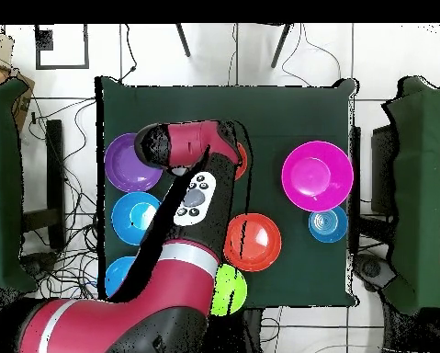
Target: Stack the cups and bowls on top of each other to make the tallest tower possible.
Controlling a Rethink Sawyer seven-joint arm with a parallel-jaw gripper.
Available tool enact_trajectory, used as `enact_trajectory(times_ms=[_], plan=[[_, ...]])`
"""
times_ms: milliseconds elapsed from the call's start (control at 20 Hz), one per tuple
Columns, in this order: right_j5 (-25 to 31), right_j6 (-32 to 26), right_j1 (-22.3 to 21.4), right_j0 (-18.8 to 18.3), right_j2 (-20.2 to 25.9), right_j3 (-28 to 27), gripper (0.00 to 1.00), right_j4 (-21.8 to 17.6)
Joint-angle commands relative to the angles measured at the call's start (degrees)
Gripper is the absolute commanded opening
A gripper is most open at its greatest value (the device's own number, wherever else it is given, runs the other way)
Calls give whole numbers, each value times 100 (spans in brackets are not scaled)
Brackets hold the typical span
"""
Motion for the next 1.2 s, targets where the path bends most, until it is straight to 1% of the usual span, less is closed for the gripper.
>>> enact_trajectory(times_ms=[50,300,700,1050,1200], plan=[[-127,722,164,-31,620,399,0,121],[-106,730,195,18,577,365,0,83],[-91,899,266,120,461,274,0,71],[170,873,269,117,460,108,0,125],[161,866,268,102,471,106,0,134]])
